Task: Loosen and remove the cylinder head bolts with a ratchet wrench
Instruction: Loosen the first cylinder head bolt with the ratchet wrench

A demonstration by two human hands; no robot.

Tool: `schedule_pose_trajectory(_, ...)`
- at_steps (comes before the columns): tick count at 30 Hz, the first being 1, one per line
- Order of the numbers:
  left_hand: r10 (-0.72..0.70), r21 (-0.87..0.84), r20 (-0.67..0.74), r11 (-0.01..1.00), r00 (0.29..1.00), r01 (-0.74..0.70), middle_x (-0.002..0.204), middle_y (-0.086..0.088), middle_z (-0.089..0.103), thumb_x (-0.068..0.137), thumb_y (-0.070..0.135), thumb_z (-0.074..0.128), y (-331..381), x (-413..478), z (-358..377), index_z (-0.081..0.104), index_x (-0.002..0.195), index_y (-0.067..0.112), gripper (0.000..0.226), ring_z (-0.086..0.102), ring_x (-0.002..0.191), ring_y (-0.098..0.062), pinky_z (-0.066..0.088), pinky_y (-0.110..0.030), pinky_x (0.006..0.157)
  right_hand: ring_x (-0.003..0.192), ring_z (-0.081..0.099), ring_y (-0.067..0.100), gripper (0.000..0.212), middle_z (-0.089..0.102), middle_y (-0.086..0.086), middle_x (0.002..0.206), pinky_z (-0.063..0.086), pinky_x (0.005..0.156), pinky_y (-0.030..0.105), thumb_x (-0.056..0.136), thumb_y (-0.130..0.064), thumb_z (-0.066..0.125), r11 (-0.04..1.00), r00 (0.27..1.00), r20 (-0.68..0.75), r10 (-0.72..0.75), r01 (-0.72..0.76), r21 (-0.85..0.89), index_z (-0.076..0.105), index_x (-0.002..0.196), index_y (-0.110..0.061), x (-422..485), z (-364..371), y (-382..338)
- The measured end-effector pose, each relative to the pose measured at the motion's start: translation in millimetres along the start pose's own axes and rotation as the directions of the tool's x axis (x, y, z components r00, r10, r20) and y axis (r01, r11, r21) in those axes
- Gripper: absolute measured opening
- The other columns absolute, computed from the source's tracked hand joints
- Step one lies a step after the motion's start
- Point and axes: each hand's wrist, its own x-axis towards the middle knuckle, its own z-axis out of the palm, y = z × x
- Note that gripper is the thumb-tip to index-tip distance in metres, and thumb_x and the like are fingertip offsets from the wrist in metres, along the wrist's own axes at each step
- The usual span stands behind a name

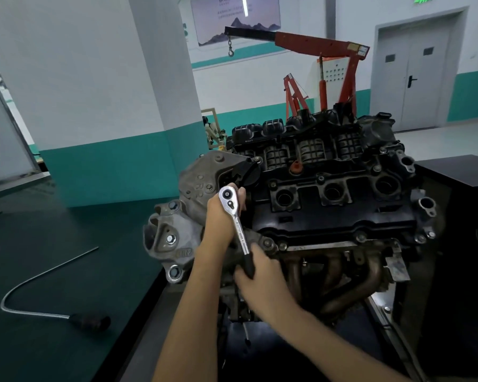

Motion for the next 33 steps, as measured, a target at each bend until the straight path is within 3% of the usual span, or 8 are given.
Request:
schedule_pose_trajectory(3, 0.004, 0.021, 0.019, 1.000, 1.000, -0.005, 0.060, -0.004, 0.051, 0.095, 0.018, 0.053, 0, 0, -4, 0.042, 0.064, 0.007, 0.035, 0.044, 0.058, -0.013, 0.035, -0.017, 0.054, 0.064, 0.057, 0.021, 0.018, 0.060, 0.013, 0.075, 0.043, 0.057, 0.024, 0.081, -0.007, 0.054, 0.999, 0.998, 0.040, 0.038, -0.039, 0.029, 0.055, 0.099, -0.008, 4, 8, -5)
schedule_pose_trajectory(6, 0.014, 0.023, 0.097, 1.000, 0.995, -0.017, 0.056, 0.004, 0.046, 0.094, 0.019, 0.059, -2, 4, -11, 0.040, 0.061, 0.013, 0.038, 0.040, 0.054, -0.009, 0.033, -0.021, 0.054, 0.074, 0.057, 0.025, 0.009, 0.060, 0.008, 0.082, 0.039, 0.063, 0.020, 0.080, -0.009, 0.055, 0.967, 0.978, 0.204, -0.037, 0.087, -0.241, 0.056, 0.085, -0.017, 23, -41, -4)
schedule_pose_trajectory(13, 0.087, -0.094, 0.198, 0.993, 0.976, -0.070, 0.054, 0.002, 0.031, 0.094, 0.014, 0.063, 14, 0, -6, 0.039, 0.055, 0.006, 0.046, 0.026, 0.056, -0.011, 0.024, -0.031, 0.055, 0.058, 0.050, 0.008, 0.011, 0.048, -0.010, 0.067, 0.040, 0.054, 0.025, 0.083, -0.016, 0.057, 0.396, 0.848, 0.518, -0.109, 0.515, -0.760, 0.056, 0.086, -0.026, 112, -161, -52)
schedule_pose_trajectory(18, -0.058, -0.182, -0.045, 0.982, 0.997, 0.049, 0.053, -0.001, 0.025, 0.098, 0.014, 0.053, 13, -1, 10, 0.028, 0.055, 0.015, 0.050, 0.022, 0.049, -0.008, 0.021, -0.025, 0.050, 0.055, 0.042, 0.010, 0.014, 0.040, -0.011, 0.065, 0.036, 0.057, 0.025, 0.081, -0.020, 0.057, 0.590, 0.937, 0.304, -0.170, 0.344, -0.731, 0.046, 0.079, -0.028, 75, -124, -18)
schedule_pose_trajectory(23, -0.058, -0.088, -0.155, 0.995, 0.986, 0.044, 0.056, -0.008, 0.030, 0.098, 0.012, 0.053, 10, 3, 23, 0.029, 0.054, 0.013, 0.050, 0.030, 0.061, -0.022, 0.029, -0.035, 0.059, 0.059, 0.054, 0.007, 0.013, 0.058, 0.000, 0.074, 0.037, 0.052, 0.011, 0.078, -0.009, 0.056, 0.982, 0.986, 0.167, -0.028, 0.058, -0.178, 0.053, 0.080, -0.021, 17, -38, 9)
schedule_pose_trajectory(26, -0.045, -0.018, -0.172, 0.999, 0.984, 0.043, 0.060, -0.015, 0.041, 0.098, 0.019, 0.054, 1, 3, 20, 0.040, 0.061, -0.005, 0.046, 0.035, 0.061, -0.022, 0.035, -0.039, 0.058, 0.059, 0.055, 0.004, 0.016, 0.061, 0.001, 0.074, 0.036, 0.052, 0.006, 0.076, -0.003, 0.053, 0.994, 0.986, 0.163, -0.035, 0.051, -0.095, 0.056, 0.082, -0.018, 18, -21, 2)
schedule_pose_trajectory(30, -0.102, -0.100, -0.223, 0.992, 0.969, 0.082, 0.061, -0.011, 0.042, 0.094, 0.021, 0.061, 1, 2, 21, 0.042, 0.062, -0.005, 0.046, 0.036, 0.059, -0.015, 0.031, -0.018, 0.051, 0.073, 0.057, 0.022, 0.020, 0.058, 0.002, 0.076, 0.037, 0.061, 0.016, 0.077, -0.010, 0.056, 0.864, 0.964, 0.263, -0.032, 0.159, -0.478, 0.043, 0.068, -0.022, 46, -71, 0)
schedule_pose_trajectory(33, -0.084, -0.149, -0.265, 0.988, 0.961, 0.045, 0.052, -0.007, 0.039, 0.093, 0.021, 0.064, 4, 0, 23, 0.039, 0.056, 0.007, 0.046, 0.034, 0.052, -0.007, 0.032, -0.017, 0.051, 0.058, 0.055, 0.012, 0.019, 0.052, -0.008, 0.066, 0.041, 0.052, 0.021, 0.078, -0.012, 0.059, 0.678, 0.926, 0.377, -0.030, 0.296, -0.673, 0.048, 0.068, -0.024, 85, -120, -19)
